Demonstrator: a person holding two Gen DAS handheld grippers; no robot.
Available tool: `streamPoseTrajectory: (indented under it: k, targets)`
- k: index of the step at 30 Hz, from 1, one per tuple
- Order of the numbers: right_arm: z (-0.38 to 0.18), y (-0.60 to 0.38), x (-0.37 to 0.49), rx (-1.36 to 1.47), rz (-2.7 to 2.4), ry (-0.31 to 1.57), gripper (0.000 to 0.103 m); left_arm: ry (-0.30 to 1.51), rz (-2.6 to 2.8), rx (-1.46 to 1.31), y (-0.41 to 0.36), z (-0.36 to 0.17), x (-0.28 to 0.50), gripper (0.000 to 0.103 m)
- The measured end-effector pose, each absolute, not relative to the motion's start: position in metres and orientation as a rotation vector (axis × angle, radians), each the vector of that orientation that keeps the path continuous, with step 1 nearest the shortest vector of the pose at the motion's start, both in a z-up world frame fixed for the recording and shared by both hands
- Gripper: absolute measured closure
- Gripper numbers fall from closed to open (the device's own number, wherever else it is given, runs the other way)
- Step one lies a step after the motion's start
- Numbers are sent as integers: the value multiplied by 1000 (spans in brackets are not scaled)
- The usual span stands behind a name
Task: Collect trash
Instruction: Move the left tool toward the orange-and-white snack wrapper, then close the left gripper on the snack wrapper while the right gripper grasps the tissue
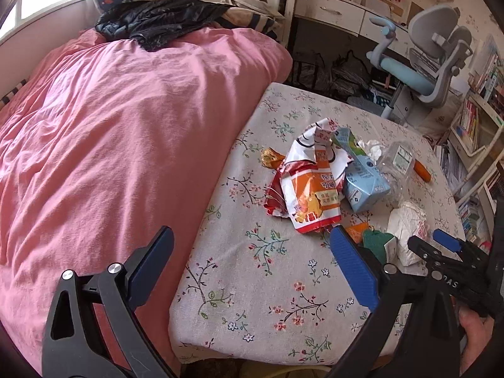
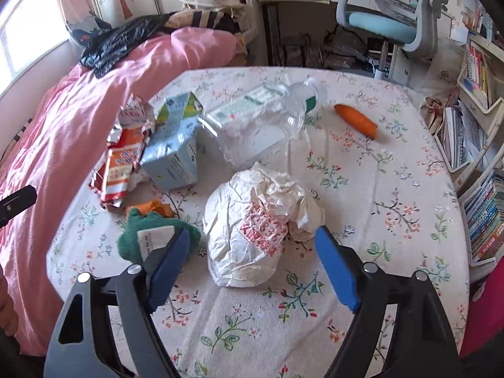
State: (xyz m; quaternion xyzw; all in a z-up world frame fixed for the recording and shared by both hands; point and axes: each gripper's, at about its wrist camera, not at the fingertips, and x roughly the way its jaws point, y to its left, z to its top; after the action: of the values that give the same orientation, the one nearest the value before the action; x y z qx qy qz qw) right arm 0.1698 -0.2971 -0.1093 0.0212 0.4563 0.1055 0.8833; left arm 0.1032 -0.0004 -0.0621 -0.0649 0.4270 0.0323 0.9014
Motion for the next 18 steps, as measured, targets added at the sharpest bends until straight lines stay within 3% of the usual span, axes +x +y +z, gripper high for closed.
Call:
streamPoseTrajectory:
  k: [3,7,18]
  targets:
    - [-123,-298,173,73,261,1010,63,892,46,-122,-12,-70,112,7]
    - [-118,-309,168,116,286,1001,86,885,42,-117,-25,-76,135,7]
    - [-105,-331,170,167,308,952,90,813,22,26,-46,-85,217,7]
